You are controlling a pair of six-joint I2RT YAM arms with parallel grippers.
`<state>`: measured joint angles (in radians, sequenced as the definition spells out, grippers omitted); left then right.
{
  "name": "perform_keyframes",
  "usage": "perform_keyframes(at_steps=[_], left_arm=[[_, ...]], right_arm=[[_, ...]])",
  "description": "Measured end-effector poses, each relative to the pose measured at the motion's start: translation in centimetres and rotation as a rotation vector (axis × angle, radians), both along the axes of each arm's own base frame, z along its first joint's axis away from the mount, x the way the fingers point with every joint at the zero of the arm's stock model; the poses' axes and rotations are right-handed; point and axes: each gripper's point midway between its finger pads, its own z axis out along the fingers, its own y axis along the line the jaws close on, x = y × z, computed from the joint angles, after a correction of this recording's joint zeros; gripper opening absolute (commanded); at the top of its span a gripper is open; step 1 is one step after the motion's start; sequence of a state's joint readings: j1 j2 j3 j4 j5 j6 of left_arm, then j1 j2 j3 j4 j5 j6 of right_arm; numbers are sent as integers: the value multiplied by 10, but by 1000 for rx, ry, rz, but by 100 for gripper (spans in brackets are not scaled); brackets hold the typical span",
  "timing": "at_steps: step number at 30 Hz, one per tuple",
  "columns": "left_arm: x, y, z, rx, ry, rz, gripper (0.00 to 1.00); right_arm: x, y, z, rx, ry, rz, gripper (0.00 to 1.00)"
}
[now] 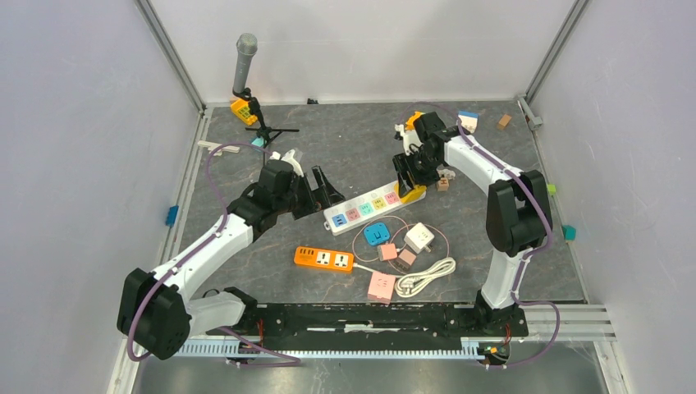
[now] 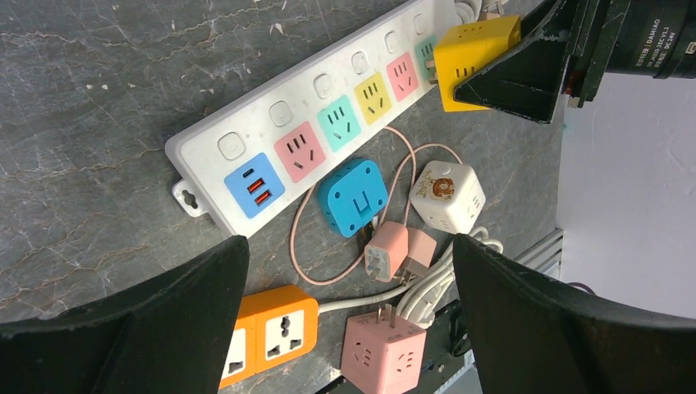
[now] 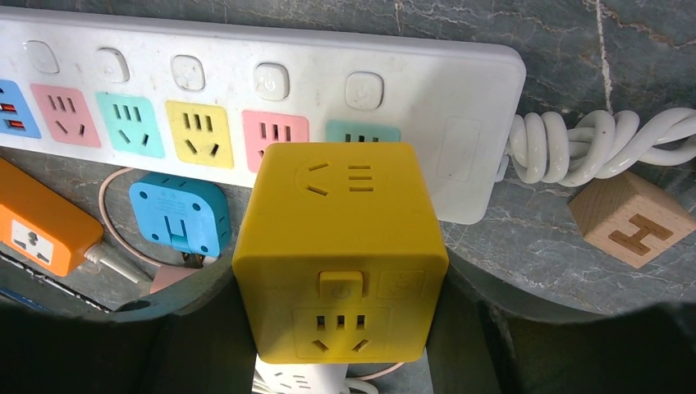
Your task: Insert the plug
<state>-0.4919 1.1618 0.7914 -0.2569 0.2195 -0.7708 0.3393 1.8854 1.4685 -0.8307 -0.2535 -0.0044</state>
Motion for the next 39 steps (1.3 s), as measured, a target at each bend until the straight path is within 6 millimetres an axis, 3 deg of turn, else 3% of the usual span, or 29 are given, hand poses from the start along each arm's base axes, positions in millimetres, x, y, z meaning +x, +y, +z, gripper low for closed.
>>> perform_keyframes(at_steps=[39], left_arm=[[-9,7,-5,-8,5,17,100]], right_arm=[[13,3,-2,76,24,-71,0]])
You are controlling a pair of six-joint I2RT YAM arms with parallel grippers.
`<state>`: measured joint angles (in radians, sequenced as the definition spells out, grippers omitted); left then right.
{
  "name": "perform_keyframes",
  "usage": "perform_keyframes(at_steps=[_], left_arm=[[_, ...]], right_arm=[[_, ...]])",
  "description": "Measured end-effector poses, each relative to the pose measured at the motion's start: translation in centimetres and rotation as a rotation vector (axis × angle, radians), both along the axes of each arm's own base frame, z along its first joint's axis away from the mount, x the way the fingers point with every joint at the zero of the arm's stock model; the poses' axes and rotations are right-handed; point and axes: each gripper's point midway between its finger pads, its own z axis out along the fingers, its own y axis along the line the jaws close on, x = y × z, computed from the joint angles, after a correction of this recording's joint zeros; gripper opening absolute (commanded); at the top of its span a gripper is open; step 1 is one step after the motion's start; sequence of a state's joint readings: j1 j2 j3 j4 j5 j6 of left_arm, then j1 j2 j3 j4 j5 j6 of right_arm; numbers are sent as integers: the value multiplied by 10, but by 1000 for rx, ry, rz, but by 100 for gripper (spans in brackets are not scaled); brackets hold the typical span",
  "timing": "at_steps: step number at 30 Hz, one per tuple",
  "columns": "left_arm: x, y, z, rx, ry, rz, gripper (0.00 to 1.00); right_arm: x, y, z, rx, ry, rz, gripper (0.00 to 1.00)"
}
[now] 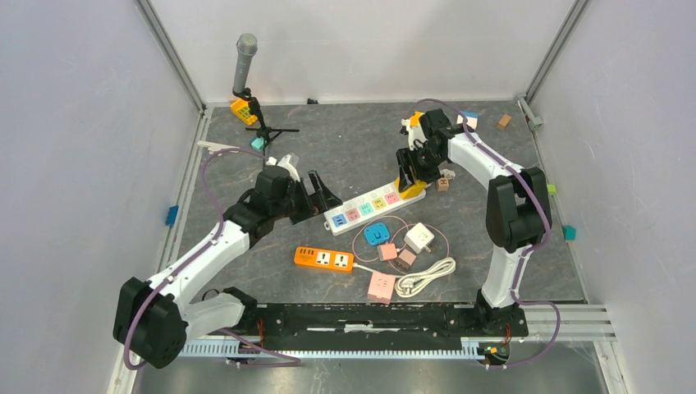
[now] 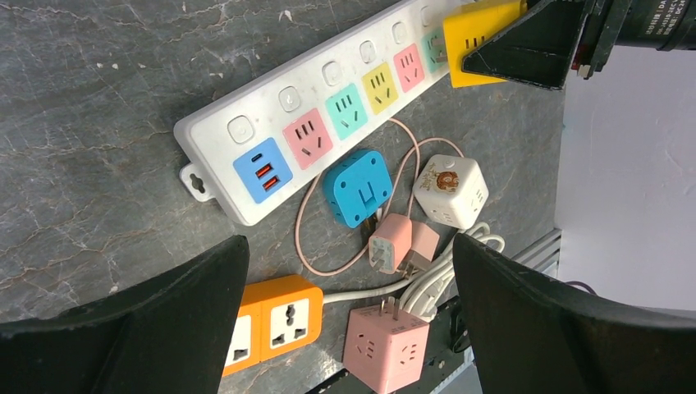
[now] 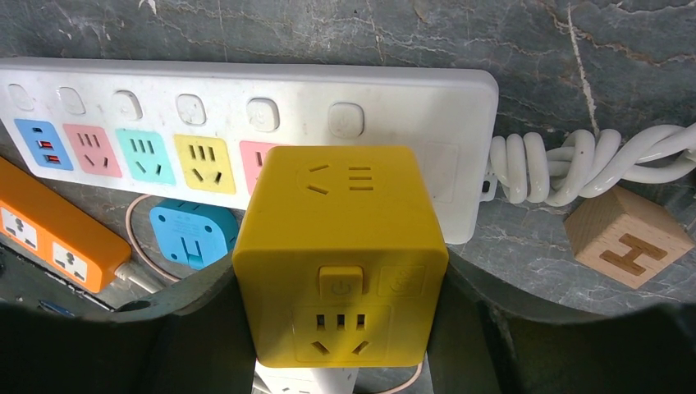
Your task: Insert the plug
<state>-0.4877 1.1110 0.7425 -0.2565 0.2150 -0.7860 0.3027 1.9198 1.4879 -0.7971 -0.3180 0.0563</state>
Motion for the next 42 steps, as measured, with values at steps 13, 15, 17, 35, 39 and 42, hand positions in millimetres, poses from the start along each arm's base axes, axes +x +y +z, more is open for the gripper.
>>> perform_keyframes(at_steps=[13,15,17,35,39,42], left_arm=[[-4,3,-3,-7,7,11,100],[-4,3,-3,-8,6,12,100],[-5,3,-3,-9,6,13,100],[-4,3,-3,-11,5,15,100],[-4,3,-3,-11,6,15,100],[-4,4,-3,-11,6,17,100]], right_arm=[[1,-3,-1,-6,-9,35,0],[1,-3,-1,-22,-15,38,0],[1,-2,-1,-42,-27,44,0],[2,3,1,-178,-155,85,0],[1,4,2,-174,-155,102,0],[0,6,3,-161,-151,111,0]])
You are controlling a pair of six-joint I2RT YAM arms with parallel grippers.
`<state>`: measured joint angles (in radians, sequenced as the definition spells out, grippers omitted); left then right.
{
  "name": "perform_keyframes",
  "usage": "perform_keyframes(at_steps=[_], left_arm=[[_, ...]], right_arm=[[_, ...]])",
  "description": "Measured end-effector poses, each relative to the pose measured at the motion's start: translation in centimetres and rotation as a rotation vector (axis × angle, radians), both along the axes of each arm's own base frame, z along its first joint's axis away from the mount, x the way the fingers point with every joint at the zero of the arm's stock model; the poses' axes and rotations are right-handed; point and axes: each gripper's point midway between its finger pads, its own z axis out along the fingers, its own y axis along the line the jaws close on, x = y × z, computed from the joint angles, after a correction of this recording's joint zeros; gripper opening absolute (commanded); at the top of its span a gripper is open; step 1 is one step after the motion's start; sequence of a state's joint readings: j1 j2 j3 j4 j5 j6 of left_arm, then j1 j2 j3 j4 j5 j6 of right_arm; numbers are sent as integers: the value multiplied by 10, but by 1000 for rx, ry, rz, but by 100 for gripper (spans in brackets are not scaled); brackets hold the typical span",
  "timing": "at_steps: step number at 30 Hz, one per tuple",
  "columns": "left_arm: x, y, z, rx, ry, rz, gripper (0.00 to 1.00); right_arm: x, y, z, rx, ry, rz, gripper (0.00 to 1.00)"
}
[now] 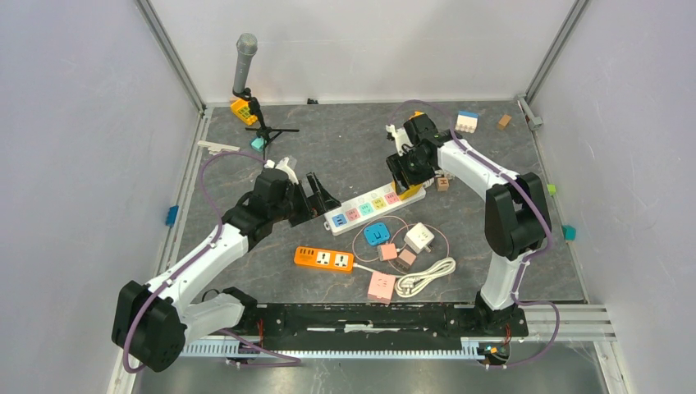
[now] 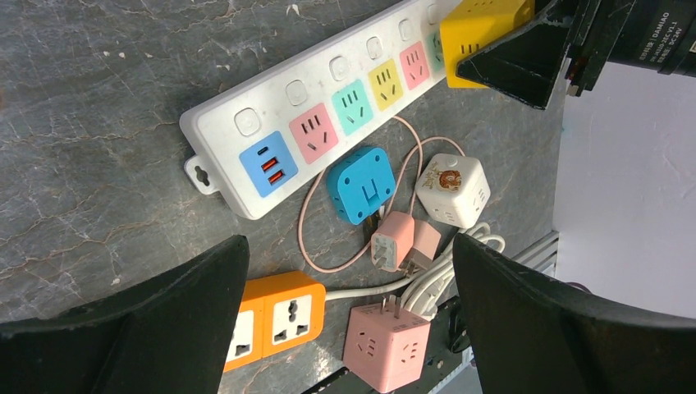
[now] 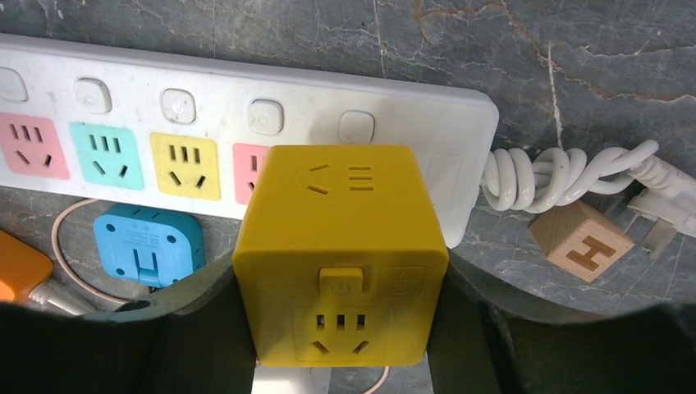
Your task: Insert the plug
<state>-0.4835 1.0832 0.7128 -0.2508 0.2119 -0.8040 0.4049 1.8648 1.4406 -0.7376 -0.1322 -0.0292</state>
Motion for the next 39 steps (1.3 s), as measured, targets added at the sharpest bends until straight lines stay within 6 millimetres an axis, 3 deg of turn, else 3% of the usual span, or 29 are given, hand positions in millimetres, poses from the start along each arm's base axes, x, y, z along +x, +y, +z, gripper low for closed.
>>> perform_keyframes(at_steps=[11,39], left_arm=[[0,0,0,0,0,0,100],[-4,2,-1,-1,-4,1,100]], right_arm=[[-10,-4,1,-14,44,4,0],[5,-15,0,-78,6,-98,0]])
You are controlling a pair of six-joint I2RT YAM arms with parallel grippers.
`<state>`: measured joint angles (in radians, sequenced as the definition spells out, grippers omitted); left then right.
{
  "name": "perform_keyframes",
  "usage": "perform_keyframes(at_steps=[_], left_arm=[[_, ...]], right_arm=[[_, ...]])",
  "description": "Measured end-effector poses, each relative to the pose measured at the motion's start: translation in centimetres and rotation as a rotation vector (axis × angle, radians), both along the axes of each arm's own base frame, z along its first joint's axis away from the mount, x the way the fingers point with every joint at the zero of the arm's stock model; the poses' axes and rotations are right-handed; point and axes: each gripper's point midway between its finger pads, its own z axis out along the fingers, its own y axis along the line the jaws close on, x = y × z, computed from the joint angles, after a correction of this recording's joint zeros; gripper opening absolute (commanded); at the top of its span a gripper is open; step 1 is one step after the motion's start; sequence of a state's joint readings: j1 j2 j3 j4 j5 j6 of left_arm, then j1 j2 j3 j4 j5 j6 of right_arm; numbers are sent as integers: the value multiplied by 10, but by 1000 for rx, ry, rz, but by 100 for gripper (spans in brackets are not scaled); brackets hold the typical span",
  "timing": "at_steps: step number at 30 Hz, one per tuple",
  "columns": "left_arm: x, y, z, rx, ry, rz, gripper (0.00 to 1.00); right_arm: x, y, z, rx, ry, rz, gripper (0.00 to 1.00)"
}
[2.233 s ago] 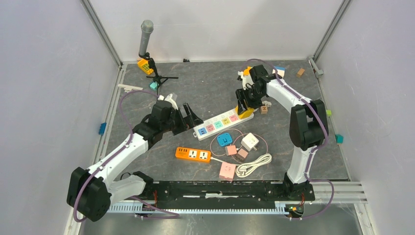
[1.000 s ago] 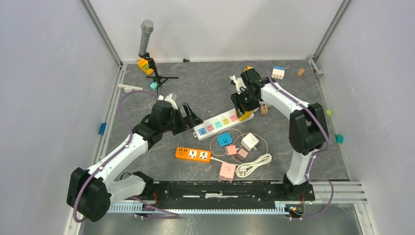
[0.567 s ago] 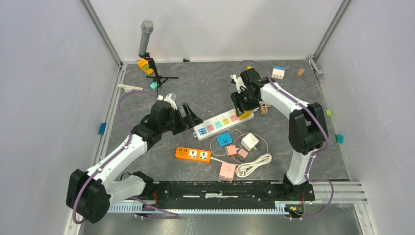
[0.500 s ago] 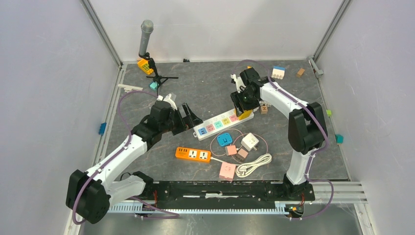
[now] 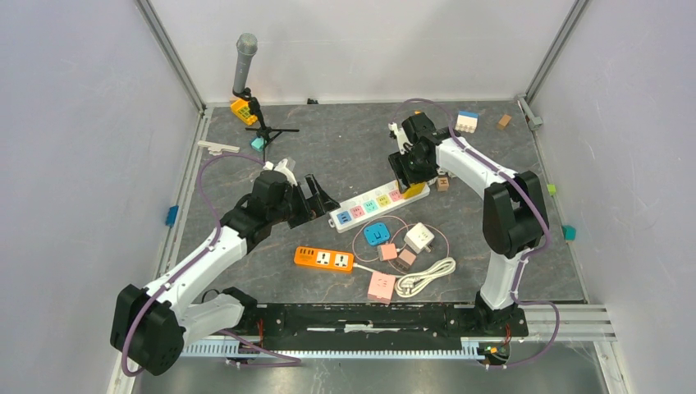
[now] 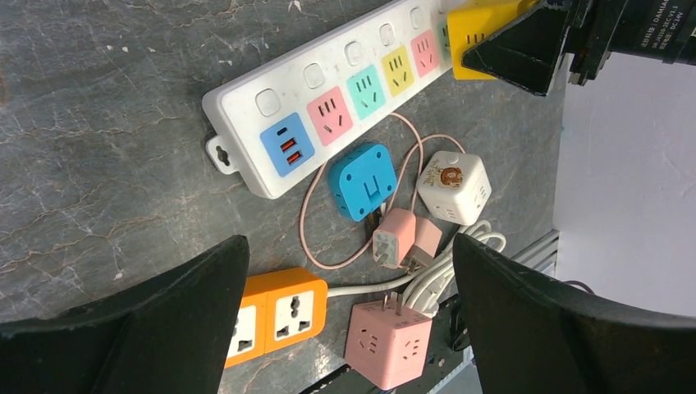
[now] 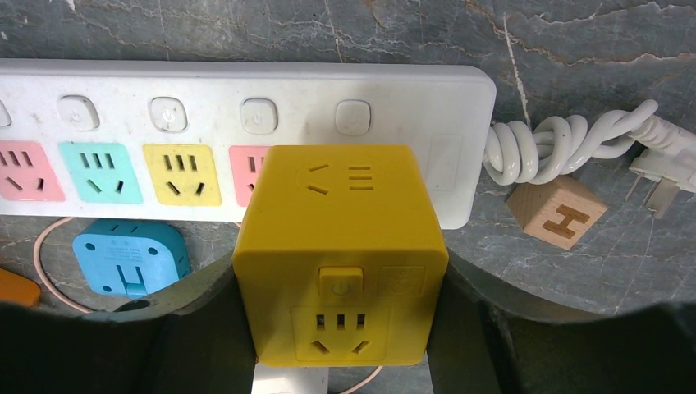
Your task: Insert the plug
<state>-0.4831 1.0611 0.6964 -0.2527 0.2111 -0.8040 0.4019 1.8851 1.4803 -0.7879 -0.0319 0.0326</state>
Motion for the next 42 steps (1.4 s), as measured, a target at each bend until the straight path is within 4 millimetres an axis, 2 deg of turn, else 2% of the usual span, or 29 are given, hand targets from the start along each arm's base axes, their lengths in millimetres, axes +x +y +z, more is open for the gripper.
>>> perform_keyframes(at_steps=[18,21,25,28,33,37,42], left_arm=[[0,0,0,0,0,2,100],[0,0,0,0,0,2,100],[0,0,0,0,0,1,100],[0,0,0,0,0,1,100],[0,0,0,0,0,1,100],[0,0,0,0,0,1,100],[0,0,0,0,0,1,100]], right_arm=[[1,-2,2,27,-19,-11,0],[3,-6,11,56,-1,-25,0],[20,-7,33,133,-32,-51,0],[25,-9,38,165,-39,-58,0],[16,-7,31,191,3,-60,0],[2,-7,15,191,63,-61,0],[-5,-8,1,180,103,-70,0]])
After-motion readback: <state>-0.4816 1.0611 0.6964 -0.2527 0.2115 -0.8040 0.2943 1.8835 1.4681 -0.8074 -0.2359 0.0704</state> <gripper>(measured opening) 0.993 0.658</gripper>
